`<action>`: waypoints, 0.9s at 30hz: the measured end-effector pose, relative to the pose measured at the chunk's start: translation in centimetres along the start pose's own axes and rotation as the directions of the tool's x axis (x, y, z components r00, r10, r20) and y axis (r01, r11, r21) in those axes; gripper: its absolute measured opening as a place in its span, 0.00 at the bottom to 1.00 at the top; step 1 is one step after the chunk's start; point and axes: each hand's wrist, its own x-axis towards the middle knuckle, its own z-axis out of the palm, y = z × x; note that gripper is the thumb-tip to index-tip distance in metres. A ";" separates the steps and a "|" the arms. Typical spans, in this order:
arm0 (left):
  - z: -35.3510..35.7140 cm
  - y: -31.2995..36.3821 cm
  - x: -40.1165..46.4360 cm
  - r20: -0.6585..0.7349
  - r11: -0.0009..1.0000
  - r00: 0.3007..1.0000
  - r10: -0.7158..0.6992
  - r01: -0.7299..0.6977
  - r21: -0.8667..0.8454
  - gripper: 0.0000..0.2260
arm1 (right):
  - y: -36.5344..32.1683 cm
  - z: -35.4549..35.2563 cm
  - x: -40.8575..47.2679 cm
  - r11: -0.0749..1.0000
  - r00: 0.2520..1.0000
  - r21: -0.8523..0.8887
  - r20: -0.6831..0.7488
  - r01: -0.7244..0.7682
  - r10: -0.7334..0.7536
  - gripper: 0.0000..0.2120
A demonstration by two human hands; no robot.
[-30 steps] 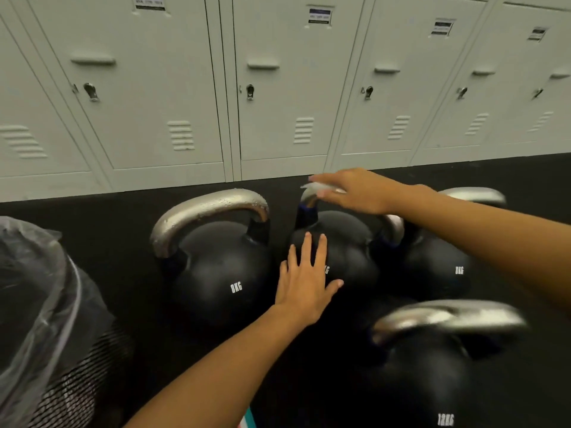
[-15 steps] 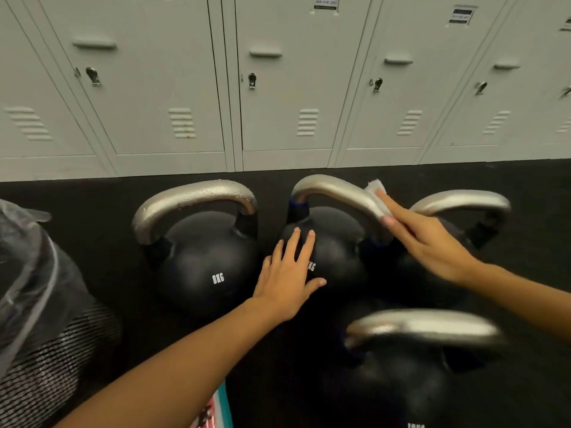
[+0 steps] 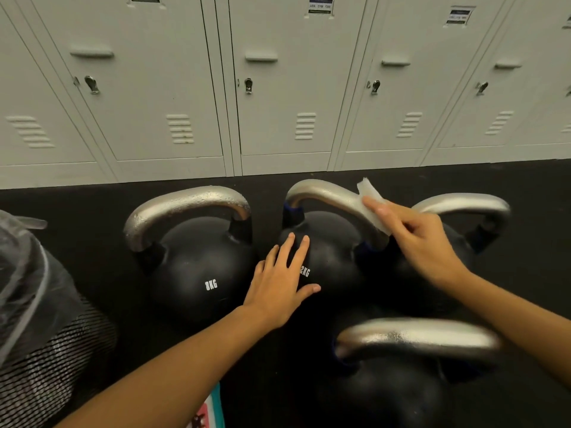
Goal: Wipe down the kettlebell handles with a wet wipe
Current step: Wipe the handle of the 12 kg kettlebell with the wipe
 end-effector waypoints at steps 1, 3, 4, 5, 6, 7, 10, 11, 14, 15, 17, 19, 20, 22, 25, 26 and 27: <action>-0.1 0.0 0.0 0.002 1.000 1.000 0.000 0.000 -0.001 0.38 | 0.5 0.0 -0.4 0.997 0.997 -0.035 0.004 0.075 -0.075 0.15; -0.1 0.1 0.0 0.004 1.000 1.000 0.001 -0.001 -0.003 0.38 | 2.6 -0.3 -1.5 0.936 0.965 -0.237 0.070 0.261 -0.251 0.18; -0.1 0.1 0.0 0.002 1.000 1.000 0.003 -0.003 -0.003 0.38 | 3.7 -0.5 -2.0 0.888 0.945 -0.323 0.117 0.327 -0.305 0.20; -0.1 0.0 0.0 -0.001 1.000 1.000 0.003 -0.003 -0.004 0.38 | 4.4 -0.9 -2.3 0.869 0.942 -0.365 0.148 0.336 -0.302 0.23; 0.0 0.0 0.0 -0.002 1.000 1.000 0.004 -0.004 -0.006 0.38 | 4.7 -1.1 -2.5 0.889 0.958 -0.360 0.154 0.284 -0.243 0.25; 0.1 0.0 0.0 -0.003 1.000 1.000 0.004 -0.004 -0.006 0.38 | 4.5 -1.2 -2.5 0.924 0.979 -0.332 0.141 0.188 -0.149 0.26; 0.3 -0.1 0.0 -0.003 1.000 1.000 0.005 -0.005 -0.007 0.38 | 3.4 -0.2 -1.1 0.988 0.987 -0.074 0.080 -0.136 0.142 0.18; 0.3 -0.1 0.1 -0.002 1.000 1.000 0.004 -0.004 -0.011 0.38 | 3.1 0.3 -0.3 0.965 0.968 0.092 0.077 -0.246 0.239 0.18; 0.3 -0.2 0.1 0.003 1.000 1.000 0.000 0.000 -0.018 0.38 | 2.7 1.7 1.0 0.825 0.902 0.364 0.170 -0.432 0.398 0.32; 0.3 -0.2 0.1 0.005 1.000 1.000 0.000 0.000 -0.018 0.38 | 2.9 2.0 1.0 0.798 0.893 0.399 0.189 -0.450 0.409 0.34; 0.2 -0.1 0.1 0.005 1.000 1.000 0.001 -0.001 -0.017 0.38 | 3.7 2.2 0.9 0.746 0.870 0.449 0.212 -0.491 0.445 0.35; 0.2 -0.1 0.1 0.009 1.000 1.000 0.001 -0.001 -0.019 0.38 | 4.0 1.8 1.1 0.738 0.850 0.422 0.258 -0.526 0.458 0.35; 0.2 -0.1 0.1 0.012 1.000 1.000 -0.001 0.002 -0.020 0.38 | 4.1 1.5 1.3 0.751 0.844 0.387 0.287 -0.535 0.454 0.36; 0.3 -0.2 0.1 0.017 1.000 1.000 -0.007 0.007 -0.020 0.38 | 4.2 1.0 1.3 0.786 0.830 0.297 0.337 -0.542 0.445 0.38; 0.3 -0.2 0.1 0.013 1.000 1.000 -0.003 0.003 -0.007 0.38 | 5.0 0.1 0.0 0.796 0.836 0.306 0.367 -0.522 0.407 0.34; 0.3 -0.2 0.2 0.012 1.000 1.000 -0.001 0.001 -0.006 0.38 | 5.0 -0.2 -0.6 0.786 0.842 0.338 0.364 -0.518 0.399 0.32; 0.3 -0.2 0.2 0.015 1.000 1.000 -0.001 0.002 -0.007 0.38 | 5.0 -0.5 -1.1 0.770 0.842 0.364 0.358 -0.525 0.404 0.31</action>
